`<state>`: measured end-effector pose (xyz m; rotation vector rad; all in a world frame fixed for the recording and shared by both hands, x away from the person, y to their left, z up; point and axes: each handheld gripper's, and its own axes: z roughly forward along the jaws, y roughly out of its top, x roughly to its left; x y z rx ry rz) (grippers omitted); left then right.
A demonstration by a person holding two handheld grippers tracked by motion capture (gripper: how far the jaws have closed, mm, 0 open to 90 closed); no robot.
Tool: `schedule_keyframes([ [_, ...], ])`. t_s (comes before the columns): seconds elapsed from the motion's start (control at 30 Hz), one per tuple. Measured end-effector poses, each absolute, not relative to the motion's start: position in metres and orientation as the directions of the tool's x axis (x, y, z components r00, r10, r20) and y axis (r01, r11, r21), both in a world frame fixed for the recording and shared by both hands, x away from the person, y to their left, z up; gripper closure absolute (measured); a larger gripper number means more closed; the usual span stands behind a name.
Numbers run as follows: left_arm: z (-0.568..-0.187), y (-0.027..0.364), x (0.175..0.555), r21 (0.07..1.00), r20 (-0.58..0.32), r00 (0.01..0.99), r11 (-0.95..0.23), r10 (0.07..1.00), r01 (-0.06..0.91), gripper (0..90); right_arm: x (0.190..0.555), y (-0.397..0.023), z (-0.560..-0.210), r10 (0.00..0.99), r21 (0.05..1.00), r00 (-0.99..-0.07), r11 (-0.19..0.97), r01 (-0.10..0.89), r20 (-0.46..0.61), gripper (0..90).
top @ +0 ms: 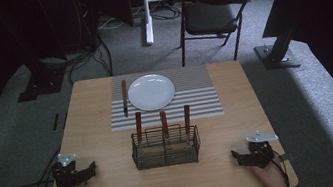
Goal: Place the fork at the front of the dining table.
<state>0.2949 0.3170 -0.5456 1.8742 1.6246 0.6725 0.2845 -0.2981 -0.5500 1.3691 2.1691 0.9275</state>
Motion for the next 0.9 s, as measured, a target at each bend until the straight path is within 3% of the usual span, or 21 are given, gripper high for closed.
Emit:
schedule_keyframes([
  [0.9, -0.5457, 0.3180, 0.2942, 0.699, 0.009, 0.140, -0.106, 0.990, 0.707, 7.5, 0.2868, -0.3007, -0.5445, 0.889, 0.673, -0.458, 0.336, 0.659, 0.005, 12.7],
])
